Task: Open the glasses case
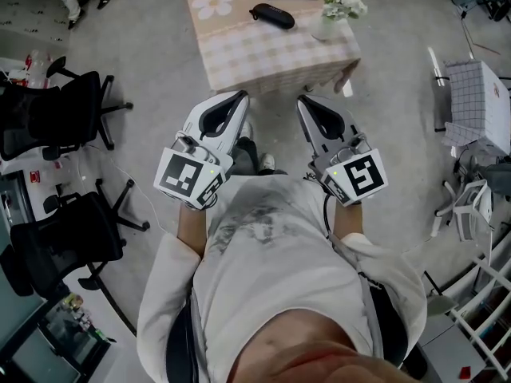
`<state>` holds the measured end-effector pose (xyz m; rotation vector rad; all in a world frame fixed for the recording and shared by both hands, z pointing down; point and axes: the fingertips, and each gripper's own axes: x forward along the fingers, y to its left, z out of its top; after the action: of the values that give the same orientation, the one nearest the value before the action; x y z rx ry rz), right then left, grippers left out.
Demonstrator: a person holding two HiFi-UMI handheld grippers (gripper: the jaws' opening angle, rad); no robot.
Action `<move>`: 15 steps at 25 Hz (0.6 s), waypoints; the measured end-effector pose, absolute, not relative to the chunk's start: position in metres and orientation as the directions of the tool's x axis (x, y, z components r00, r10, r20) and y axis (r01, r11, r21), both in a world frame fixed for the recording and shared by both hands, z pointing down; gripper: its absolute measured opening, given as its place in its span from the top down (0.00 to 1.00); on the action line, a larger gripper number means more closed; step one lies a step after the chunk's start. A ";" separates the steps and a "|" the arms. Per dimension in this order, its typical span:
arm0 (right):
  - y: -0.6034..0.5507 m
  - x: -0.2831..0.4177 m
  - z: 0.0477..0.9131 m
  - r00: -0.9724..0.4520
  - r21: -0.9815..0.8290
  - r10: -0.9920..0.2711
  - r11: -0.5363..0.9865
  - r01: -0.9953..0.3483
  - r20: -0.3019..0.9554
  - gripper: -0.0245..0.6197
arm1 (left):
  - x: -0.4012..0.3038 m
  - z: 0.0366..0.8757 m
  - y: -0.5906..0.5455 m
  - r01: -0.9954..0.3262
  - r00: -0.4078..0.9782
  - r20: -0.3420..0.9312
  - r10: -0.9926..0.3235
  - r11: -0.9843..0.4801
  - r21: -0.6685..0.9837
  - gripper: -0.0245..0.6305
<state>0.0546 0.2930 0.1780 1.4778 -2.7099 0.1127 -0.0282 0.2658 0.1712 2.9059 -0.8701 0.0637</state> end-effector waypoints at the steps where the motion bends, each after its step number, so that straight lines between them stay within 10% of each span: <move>1: 0.289 0.055 0.179 -0.541 -0.039 -0.837 0.540 -0.841 0.082 0.94 | -0.028 0.172 0.262 -0.550 0.835 0.072 -0.546 -0.830 0.092 0.95; 15: 0.209 0.062 0.188 -0.503 -0.012 -0.854 0.506 -0.862 0.129 0.94 | -0.011 0.189 0.181 -0.494 0.869 0.073 -0.489 -0.862 0.111 0.95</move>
<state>0.0615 0.2093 0.1884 1.5060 -2.6326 0.1135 -0.0108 0.1810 0.1889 2.9147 -0.7697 0.0634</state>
